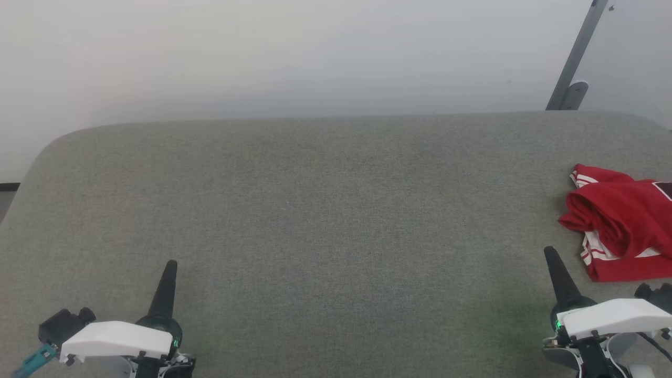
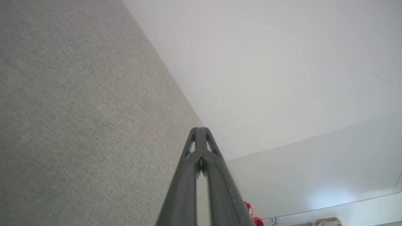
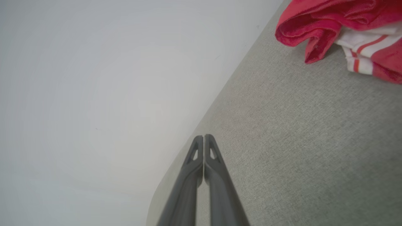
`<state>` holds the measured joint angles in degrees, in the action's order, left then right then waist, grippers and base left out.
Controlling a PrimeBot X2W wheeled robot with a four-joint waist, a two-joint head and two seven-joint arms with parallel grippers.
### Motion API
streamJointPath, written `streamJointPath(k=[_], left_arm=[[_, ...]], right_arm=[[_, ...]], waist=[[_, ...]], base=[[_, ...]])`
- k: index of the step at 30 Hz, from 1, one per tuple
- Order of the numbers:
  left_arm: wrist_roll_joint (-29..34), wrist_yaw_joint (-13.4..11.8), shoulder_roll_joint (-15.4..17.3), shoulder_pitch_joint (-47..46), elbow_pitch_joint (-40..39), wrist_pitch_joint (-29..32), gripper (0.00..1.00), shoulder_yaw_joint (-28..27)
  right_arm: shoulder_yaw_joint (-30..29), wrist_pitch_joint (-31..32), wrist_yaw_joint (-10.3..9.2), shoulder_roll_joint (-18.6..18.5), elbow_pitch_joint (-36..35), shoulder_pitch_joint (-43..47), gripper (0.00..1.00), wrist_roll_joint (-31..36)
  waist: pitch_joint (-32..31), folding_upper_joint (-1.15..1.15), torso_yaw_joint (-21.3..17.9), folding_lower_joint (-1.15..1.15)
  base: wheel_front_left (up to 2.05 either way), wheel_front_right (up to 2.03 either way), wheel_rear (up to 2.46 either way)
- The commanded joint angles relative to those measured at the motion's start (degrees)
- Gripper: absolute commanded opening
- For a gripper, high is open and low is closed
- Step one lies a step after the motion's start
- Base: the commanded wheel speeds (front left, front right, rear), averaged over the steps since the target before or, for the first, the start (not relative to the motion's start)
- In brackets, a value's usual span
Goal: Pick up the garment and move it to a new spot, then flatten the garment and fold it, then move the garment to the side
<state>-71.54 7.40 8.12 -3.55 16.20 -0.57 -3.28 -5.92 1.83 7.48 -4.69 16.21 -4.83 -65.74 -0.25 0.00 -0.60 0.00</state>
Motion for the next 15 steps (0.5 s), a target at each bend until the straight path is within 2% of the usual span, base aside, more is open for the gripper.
streamJointPath(k=[1,15], left_arm=[[-0.8,0.1,0.1,-1.3,-0.7,0.2,0.0,-0.5],[-6.5,0.1,-1.5,-1.9,-1.2,2.2,0.0,-1.3]], right_arm=[[-0.1,0.4,0.02,0.0,-0.8,-1.0,0.0,-1.0],[-0.3,1.7,0.02,0.5,-1.2,-1.3,0.0,-8.4]], waist=[[0.0,0.0,0.0,0.0],[0.1,0.0,0.1,0.0]], base=[[0.0,0.0,0.0],[0.0,0.0,0.0]])
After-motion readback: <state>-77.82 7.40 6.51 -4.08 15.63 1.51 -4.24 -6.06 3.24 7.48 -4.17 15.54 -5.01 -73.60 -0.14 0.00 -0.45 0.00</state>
